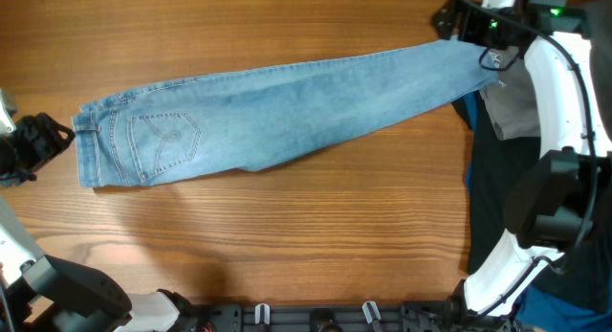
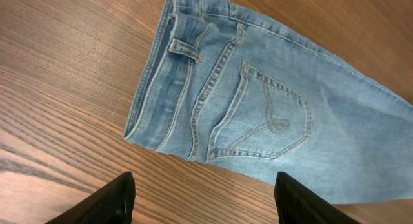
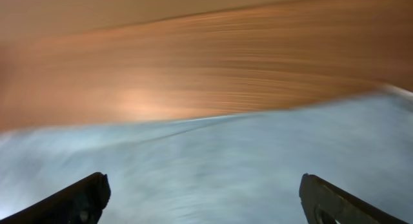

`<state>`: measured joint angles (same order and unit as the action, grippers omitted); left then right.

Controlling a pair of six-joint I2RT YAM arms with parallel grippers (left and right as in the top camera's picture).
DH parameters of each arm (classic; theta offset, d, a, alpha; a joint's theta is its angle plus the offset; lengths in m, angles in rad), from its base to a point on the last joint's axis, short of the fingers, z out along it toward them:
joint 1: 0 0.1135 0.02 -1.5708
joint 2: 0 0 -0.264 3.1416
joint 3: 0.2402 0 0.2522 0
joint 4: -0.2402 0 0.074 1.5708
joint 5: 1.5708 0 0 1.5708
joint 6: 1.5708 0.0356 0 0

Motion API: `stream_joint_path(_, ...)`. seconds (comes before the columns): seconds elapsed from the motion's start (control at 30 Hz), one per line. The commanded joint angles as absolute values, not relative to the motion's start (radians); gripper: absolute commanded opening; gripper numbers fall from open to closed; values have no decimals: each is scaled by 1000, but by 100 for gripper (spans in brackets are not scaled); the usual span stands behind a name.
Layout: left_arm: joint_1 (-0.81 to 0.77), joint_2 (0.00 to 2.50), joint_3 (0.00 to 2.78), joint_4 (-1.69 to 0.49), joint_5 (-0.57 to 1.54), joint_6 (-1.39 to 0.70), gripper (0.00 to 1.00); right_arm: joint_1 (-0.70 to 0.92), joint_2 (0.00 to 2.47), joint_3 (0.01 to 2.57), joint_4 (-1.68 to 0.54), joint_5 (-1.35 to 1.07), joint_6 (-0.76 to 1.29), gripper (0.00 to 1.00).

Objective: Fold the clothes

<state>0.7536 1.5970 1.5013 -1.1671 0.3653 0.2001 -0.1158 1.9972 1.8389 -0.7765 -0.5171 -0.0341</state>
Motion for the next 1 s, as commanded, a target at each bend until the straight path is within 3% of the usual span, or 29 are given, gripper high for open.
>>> stream_joint_path(0.0,749,1615,1507,-1164,358,201,69,37,2014,1825,-775,-808,-366,93)
stream_joint_path(0.17,747,1618,1507,-1169,423,201,69,285,2111,1825,-661,-666,-495,95)
stream_joint_path(0.27,733,1618,1507,-1171,422,201,70,352,2187,1825,-553,-640,-221,100)
stream_joint_path(0.4,702,1618,1507,-1168,422,201,69,395,2190,1847,-542,-635,-130,100)
stream_joint_path(0.6,643,1618,1507,-1169,422,201,70,453,2278,1845,-448,-613,-455,95)
stream_joint_path(0.83,591,1618,1507,-1176,422,201,70,457,2428,1844,-388,-612,-638,77)
stream_joint_path(0.97,563,1618,1507,-1176,422,201,71,457,2462,1844,-305,-590,-689,78)
